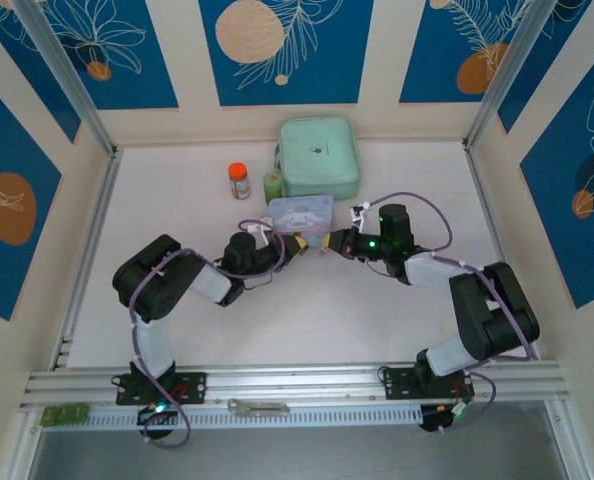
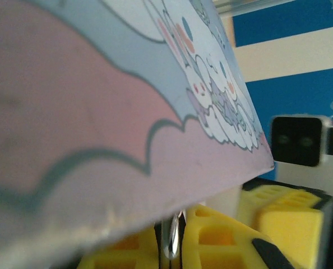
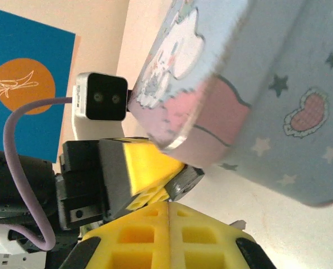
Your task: Unlock the padlock with the key
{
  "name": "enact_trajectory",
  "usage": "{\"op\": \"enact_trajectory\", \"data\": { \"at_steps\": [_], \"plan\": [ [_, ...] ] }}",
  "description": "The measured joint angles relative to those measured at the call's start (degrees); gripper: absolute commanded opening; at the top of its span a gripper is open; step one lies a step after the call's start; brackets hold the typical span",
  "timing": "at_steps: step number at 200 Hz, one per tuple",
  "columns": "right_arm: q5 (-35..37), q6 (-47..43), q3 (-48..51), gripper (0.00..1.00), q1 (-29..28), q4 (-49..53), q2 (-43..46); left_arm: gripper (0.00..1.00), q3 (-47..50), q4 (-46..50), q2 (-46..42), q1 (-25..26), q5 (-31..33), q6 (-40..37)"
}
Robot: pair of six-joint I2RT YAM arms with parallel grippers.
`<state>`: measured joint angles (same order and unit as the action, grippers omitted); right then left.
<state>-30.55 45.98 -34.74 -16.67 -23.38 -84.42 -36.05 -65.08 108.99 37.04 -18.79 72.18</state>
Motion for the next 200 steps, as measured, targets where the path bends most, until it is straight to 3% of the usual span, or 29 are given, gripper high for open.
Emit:
{"op": "enact_trajectory", "data": {
  "at_steps": [72, 200],
  "plan": [
    [5.11, -1.88, 3.8, 0.0, 1.25, 8.57, 9.51, 0.0, -1.03, 6.47, -0.07, 0.17, 7.72, -3.3],
    [10.54, -5.97, 3.78, 0.0, -0.52, 18.71, 16.02, 0.0, -0.33, 10.38, -1.09, 0.35, 9.07, -5.31]
  ]
}}
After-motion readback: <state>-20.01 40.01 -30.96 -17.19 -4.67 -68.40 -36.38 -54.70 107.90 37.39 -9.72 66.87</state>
